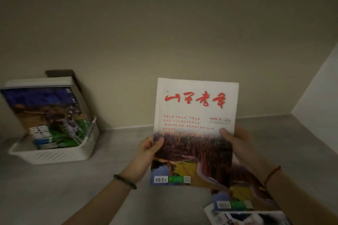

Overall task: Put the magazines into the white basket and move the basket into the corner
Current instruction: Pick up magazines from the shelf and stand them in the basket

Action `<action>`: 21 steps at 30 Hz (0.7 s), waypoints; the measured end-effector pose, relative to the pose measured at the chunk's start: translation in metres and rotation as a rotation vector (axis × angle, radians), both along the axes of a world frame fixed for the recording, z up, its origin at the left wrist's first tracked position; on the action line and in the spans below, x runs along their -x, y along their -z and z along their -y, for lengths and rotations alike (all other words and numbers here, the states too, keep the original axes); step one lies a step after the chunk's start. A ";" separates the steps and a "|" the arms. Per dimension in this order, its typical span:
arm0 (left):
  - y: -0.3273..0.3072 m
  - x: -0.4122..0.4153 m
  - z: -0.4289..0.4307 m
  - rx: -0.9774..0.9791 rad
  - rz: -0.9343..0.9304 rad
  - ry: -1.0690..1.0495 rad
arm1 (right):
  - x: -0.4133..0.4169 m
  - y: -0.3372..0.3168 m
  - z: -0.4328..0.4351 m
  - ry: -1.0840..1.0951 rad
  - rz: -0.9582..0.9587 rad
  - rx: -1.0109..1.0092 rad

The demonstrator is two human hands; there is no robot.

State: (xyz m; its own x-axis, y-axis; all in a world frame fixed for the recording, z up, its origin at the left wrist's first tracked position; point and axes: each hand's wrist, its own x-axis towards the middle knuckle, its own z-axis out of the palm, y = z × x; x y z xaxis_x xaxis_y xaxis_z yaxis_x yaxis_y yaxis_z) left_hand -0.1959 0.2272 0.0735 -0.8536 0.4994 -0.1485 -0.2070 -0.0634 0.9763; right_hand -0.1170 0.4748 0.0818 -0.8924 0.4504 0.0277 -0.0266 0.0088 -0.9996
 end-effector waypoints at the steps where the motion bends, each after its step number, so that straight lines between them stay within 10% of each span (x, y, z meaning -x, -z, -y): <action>1: -0.007 0.006 0.018 0.014 -0.023 -0.051 | 0.011 -0.006 0.017 -0.040 -0.009 -0.023; 21: -0.076 0.194 0.372 0.292 -0.319 -0.674 | 0.241 -0.073 0.373 -0.074 -0.138 -0.360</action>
